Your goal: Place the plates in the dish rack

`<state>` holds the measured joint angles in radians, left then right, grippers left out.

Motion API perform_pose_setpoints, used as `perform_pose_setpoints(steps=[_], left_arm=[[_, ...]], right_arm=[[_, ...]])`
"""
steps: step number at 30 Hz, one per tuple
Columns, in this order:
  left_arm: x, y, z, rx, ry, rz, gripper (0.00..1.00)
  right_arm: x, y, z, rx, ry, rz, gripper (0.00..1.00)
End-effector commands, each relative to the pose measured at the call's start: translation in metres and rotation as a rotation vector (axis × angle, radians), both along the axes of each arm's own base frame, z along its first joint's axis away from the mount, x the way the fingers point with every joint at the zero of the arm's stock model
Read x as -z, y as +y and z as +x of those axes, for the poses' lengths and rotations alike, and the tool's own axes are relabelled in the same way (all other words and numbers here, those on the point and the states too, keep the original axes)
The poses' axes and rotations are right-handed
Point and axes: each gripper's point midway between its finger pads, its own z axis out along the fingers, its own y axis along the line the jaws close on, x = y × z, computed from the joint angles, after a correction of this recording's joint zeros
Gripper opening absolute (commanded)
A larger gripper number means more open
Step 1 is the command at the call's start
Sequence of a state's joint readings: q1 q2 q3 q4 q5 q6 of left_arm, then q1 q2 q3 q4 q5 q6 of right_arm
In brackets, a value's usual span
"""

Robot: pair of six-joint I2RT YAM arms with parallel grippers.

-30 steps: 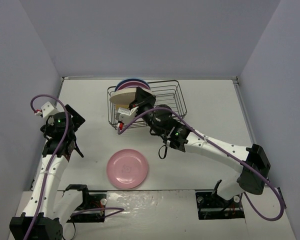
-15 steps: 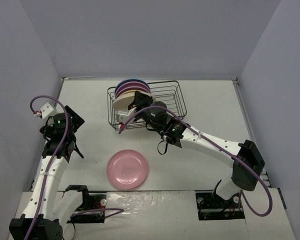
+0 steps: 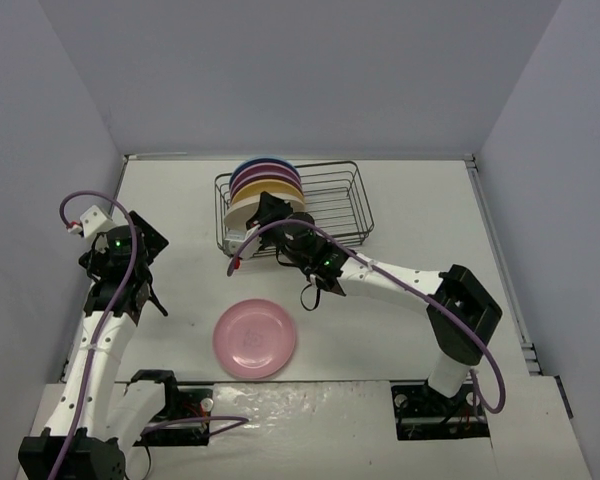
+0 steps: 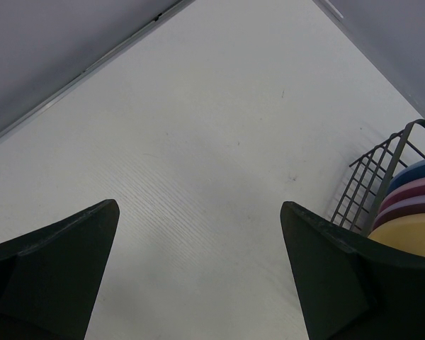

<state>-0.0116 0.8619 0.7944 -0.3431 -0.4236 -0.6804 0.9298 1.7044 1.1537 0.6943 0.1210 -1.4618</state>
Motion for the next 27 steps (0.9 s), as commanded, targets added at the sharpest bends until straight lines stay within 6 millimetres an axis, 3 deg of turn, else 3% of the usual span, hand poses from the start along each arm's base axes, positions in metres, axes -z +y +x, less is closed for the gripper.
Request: perform_pose_setpoints(steps=[1, 7, 10, 16, 19, 27], left_arm=[[-0.018, 0.005, 0.008, -0.019, -0.06, 0.012, 0.97], [-0.016, 0.003, 0.012, -0.01, -0.05, 0.009, 0.97], [-0.016, 0.003, 0.012, -0.007, -0.052, 0.009, 0.97], [-0.016, 0.002, 0.013, -0.002, -0.058, 0.006, 0.97], [-0.015, 0.002, 0.014, -0.003, -0.055, 0.006, 0.97], [-0.016, 0.001, 0.013, 0.004, -0.053, 0.006, 0.97]], right_arm=[[-0.057, -0.006, 0.006, 0.04, -0.196, 0.167, 0.0], [-0.04, -0.006, 0.014, 0.064, -0.207, 0.146, 0.0], [-0.041, -0.006, 0.014, 0.062, -0.201, 0.149, 0.0], [-0.069, -0.007, 0.004, 0.039, -0.195, 0.186, 0.0], [-0.07, -0.006, 0.004, 0.03, -0.16, 0.202, 0.0], [-0.031, -0.007, 0.03, 0.037, -0.003, 0.199, 0.0]])
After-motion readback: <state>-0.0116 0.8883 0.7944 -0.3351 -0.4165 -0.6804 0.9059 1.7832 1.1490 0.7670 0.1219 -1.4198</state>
